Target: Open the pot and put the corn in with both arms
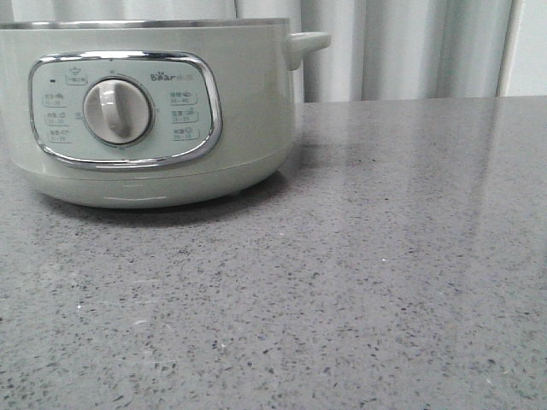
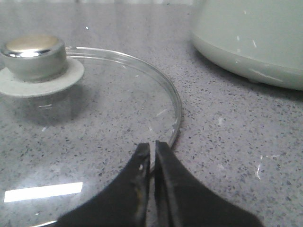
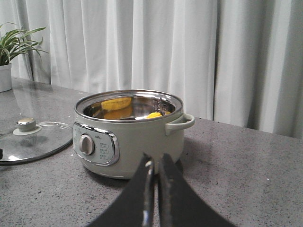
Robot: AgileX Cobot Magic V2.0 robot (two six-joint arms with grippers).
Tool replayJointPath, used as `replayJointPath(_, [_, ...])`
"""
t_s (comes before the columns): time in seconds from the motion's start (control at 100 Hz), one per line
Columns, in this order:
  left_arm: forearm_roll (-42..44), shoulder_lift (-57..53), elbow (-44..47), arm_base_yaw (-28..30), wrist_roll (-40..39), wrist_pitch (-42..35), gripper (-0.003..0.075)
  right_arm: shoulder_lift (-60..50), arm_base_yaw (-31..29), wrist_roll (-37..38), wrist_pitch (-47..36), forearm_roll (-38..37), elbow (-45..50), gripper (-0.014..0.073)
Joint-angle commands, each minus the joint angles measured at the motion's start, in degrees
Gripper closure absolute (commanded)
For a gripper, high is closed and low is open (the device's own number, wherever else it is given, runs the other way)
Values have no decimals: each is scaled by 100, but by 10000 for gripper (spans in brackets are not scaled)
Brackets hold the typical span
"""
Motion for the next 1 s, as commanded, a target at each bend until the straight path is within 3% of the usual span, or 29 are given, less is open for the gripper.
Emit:
replayJointPath(0.0, [-31, -163, 143, -48, -72, -154, 738, 77, -44, -48, -429, -47, -127, 666])
replayJointPath(0.75, [-31, -163, 143, -48, -72, -144, 738, 77, -70, -48, -206, -281, -55, 666])
replayJointPath(0.9, [-31, -163, 143, -48, -72, -144, 738, 77, -533, -48, -242, -587, 474, 666])
replayJointPath(0.99, [-31, -163, 143, -48, -72, -144, 738, 77, -1109, -48, -516, -598, 1028, 666])
